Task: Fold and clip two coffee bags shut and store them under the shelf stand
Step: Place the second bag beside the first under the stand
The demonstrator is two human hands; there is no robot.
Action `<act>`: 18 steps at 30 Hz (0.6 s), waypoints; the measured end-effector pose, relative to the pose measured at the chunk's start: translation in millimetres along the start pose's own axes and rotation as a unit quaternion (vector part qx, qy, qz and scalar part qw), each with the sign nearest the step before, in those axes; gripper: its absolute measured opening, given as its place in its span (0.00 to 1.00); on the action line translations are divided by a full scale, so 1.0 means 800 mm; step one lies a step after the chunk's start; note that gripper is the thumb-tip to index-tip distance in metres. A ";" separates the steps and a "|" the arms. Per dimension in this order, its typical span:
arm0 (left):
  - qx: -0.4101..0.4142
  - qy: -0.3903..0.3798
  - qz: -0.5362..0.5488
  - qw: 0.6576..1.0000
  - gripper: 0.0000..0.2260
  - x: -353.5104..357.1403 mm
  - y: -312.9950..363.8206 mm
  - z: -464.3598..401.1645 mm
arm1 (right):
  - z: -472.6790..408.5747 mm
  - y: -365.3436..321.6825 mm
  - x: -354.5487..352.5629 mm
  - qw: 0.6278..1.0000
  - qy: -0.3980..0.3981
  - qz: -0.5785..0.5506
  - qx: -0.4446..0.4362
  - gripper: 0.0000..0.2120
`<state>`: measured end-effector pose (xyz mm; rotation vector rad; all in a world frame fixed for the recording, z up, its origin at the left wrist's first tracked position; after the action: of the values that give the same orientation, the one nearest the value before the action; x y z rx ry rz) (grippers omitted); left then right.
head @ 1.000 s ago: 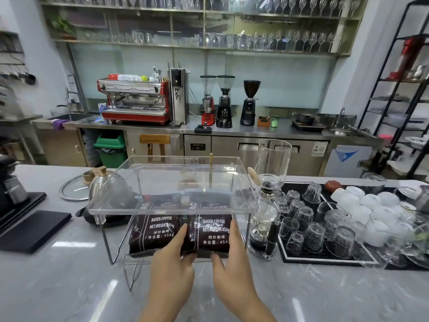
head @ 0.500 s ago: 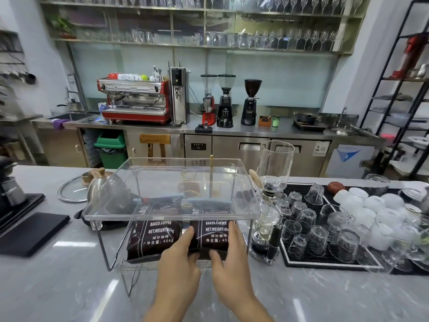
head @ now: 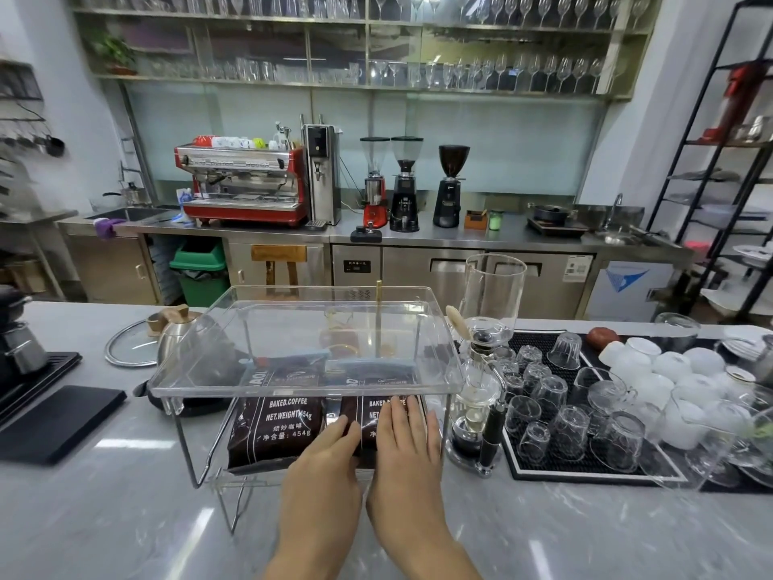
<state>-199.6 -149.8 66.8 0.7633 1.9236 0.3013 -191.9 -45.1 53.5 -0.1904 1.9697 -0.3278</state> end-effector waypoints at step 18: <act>0.133 0.152 0.019 0.979 0.05 -0.072 0.067 0.029 | 0.047 0.016 -0.127 0.970 0.152 -0.117 -0.149 0.02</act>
<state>-142.0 -147.5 124.6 0.9750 2.2701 0.1945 -116.0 -9.6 123.3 -0.5991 2.3007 -0.2188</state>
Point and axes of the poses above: each hand's wrist, its own z-axis away from the middle knuckle, its own x-axis out of the palm, y = z × x, the point moved 5 cm from there along -z, towards the middle knuckle, and after that the axes turned 2 degrees about x, right-handed, at the moved point
